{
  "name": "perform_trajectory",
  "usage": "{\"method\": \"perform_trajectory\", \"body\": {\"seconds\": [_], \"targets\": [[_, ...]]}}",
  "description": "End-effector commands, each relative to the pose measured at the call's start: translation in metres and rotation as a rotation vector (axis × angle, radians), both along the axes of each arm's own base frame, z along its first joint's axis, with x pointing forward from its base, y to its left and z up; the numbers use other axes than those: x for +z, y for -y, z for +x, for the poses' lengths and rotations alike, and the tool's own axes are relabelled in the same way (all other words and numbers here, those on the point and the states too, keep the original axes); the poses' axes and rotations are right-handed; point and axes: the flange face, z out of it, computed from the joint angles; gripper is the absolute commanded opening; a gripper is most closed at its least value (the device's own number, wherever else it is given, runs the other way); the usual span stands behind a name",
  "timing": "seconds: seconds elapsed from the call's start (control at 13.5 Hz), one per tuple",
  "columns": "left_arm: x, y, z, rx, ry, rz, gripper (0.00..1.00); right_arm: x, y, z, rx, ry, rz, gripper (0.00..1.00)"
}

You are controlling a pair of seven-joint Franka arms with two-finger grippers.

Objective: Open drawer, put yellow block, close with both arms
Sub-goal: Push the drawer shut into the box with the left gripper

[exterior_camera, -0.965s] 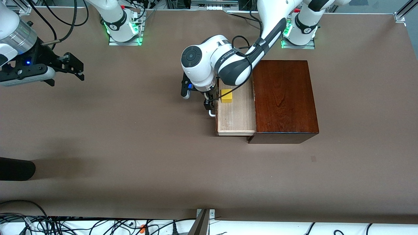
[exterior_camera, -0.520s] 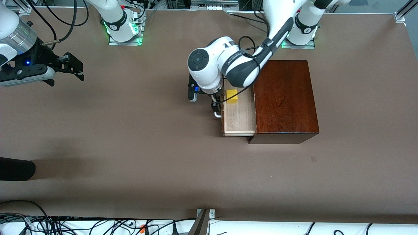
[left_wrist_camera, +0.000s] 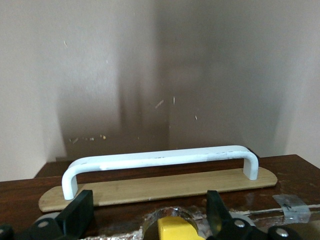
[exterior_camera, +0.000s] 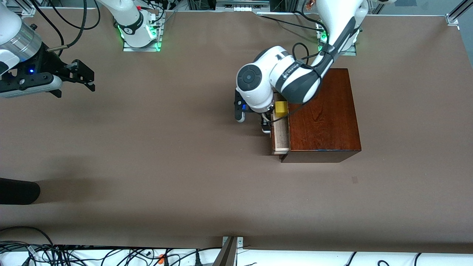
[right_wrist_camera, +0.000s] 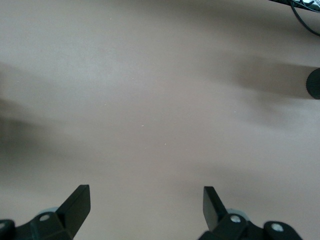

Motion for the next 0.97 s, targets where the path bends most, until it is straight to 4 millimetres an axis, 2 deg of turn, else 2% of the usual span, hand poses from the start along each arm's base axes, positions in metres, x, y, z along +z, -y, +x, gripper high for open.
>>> {"method": "perform_trajectory", "body": {"seconds": [0.0,0.22,0.37,0.59,0.67,0.89], "targets": [[-0.001,-0.047,0.006,-0.005,0.001,0.068,1.0,0.006,0.001,0.003,-0.005,0.009,0.008,1.0],[-0.01,-0.078,0.012,0.023,-0.014,0.104,1.0,0.005,0.001,0.002,-0.005,0.007,0.008,1.0],[-0.008,-0.089,0.018,0.044,-0.016,0.107,1.0,0.005,0.001,0.002,-0.005,0.007,0.008,1.0],[0.003,-0.072,0.019,0.068,0.011,0.073,1.0,0.006,0.001,0.003,-0.005,0.009,0.008,1.0],[0.014,-0.062,0.021,0.11,0.046,0.061,1.0,0.005,0.001,0.002,-0.005,0.007,0.009,1.0],[0.047,-0.017,0.011,0.294,0.135,0.008,1.0,0.005,0.001,0.002,-0.005,0.006,0.007,1.0]]}}
